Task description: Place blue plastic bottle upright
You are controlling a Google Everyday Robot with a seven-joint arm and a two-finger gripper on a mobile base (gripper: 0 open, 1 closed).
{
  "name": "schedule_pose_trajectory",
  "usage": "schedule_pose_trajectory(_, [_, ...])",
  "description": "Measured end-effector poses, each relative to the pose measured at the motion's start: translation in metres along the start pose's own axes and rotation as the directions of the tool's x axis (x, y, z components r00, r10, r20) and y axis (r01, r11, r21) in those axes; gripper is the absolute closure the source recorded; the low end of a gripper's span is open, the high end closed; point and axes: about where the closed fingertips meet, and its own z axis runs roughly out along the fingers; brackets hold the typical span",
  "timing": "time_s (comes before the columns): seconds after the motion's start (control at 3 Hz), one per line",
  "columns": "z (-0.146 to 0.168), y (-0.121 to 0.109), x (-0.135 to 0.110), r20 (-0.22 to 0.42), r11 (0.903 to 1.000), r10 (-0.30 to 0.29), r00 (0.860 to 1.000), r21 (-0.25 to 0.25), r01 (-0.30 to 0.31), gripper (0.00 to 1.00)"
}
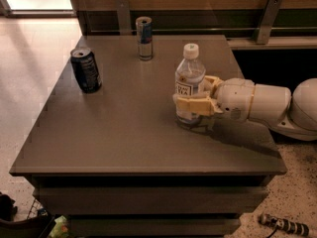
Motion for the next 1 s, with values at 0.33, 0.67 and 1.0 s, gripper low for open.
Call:
schedule_pose_trajectory(0.33, [0.0018,0.0013,-0.0006,0.000,1.0000,-0.001,1.000,-0.004,0.001,0.59])
schedule_pose_trajectory(0.67, [0.0043,0.0030,-0.0015,0.000,1.0000,-0.003,1.000,-0.009,0.003,0.28])
schedule_pose_trajectory(1.0, [0.0059,0.0041,-0.0021,0.000,0.9999,-0.004,1.000,-0.013,0.004,0.04])
